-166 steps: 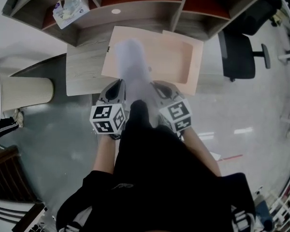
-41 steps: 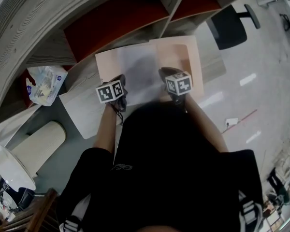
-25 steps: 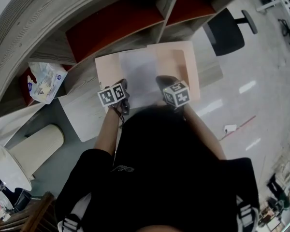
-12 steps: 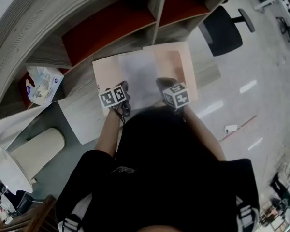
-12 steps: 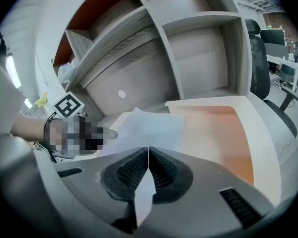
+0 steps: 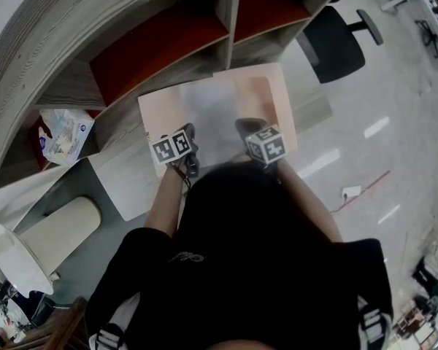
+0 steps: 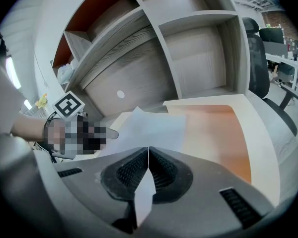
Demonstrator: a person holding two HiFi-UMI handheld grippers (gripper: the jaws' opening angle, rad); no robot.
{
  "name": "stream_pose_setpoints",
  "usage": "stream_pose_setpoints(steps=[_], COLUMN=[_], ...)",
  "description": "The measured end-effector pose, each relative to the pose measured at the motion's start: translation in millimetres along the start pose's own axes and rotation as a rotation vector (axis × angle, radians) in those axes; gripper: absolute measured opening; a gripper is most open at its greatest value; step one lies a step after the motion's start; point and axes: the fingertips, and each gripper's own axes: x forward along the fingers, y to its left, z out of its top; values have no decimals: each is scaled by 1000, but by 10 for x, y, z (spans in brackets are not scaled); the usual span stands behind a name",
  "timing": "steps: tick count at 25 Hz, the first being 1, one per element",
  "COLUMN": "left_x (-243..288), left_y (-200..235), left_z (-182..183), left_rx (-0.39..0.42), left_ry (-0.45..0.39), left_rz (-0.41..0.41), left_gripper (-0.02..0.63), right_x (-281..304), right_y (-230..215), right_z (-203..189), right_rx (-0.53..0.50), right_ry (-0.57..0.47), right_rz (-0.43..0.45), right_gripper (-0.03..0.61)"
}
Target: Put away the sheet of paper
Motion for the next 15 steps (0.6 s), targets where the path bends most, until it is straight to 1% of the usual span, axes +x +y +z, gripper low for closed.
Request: stream_pose_setpoints(steps=[8, 15], left_x=[58, 110], left_y=[-69, -142], left_z=[-5, -12], left_rx=[-2, 13], left_ry=[9, 20], left_rz=[-10, -19], left_gripper=[46, 46], right_x=[-35, -80], right_y=[-63, -127], right_z=[-9, -36], right_rx=[8, 19], right_ry=[-2, -8], right_rz=[-7, -20], right_gripper=[21, 21])
